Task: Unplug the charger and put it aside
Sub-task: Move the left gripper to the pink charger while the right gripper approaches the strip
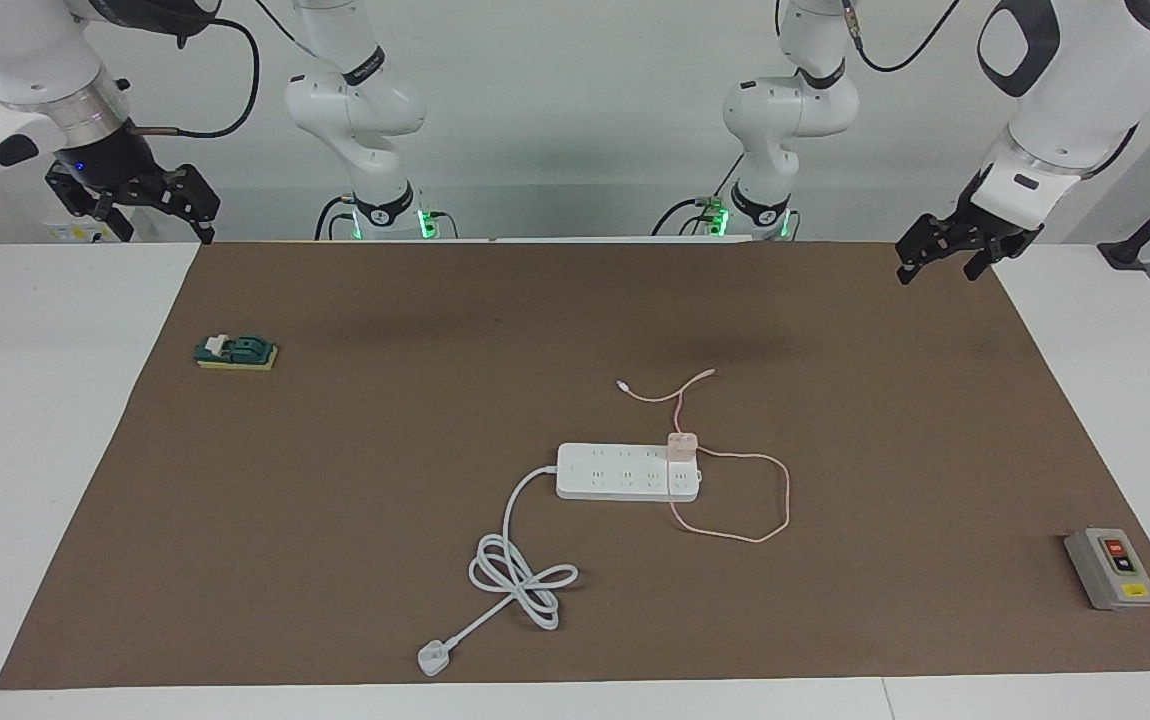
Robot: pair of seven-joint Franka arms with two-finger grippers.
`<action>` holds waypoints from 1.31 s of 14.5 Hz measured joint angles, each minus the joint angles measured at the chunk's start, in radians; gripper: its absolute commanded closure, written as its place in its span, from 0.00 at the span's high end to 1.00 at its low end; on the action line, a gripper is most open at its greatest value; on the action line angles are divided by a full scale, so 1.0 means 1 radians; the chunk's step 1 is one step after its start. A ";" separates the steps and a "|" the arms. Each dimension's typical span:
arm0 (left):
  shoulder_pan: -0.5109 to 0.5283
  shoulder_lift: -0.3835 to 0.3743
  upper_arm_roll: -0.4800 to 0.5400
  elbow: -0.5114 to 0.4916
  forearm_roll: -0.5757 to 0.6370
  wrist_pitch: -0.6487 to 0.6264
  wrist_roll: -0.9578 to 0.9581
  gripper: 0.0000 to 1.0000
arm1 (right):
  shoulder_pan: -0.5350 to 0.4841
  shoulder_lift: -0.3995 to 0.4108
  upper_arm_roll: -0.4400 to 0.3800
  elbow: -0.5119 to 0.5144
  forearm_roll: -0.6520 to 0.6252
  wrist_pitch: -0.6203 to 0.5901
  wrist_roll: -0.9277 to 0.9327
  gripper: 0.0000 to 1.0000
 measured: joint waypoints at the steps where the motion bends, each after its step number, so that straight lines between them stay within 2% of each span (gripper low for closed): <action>1: 0.000 0.000 0.000 0.000 0.000 0.000 0.000 1.00 | 0.000 0.000 0.000 0.000 0.000 0.000 0.000 1.00; 16: 0.000 0.000 0.000 0.000 0.000 0.005 -0.020 1.00 | -0.021 -0.005 -0.008 -0.003 0.000 -0.059 0.006 1.00; 19: -0.001 0.000 -0.003 -0.001 0.000 0.025 -0.069 1.00 | -0.021 -0.008 -0.001 -0.025 0.013 -0.057 0.121 1.00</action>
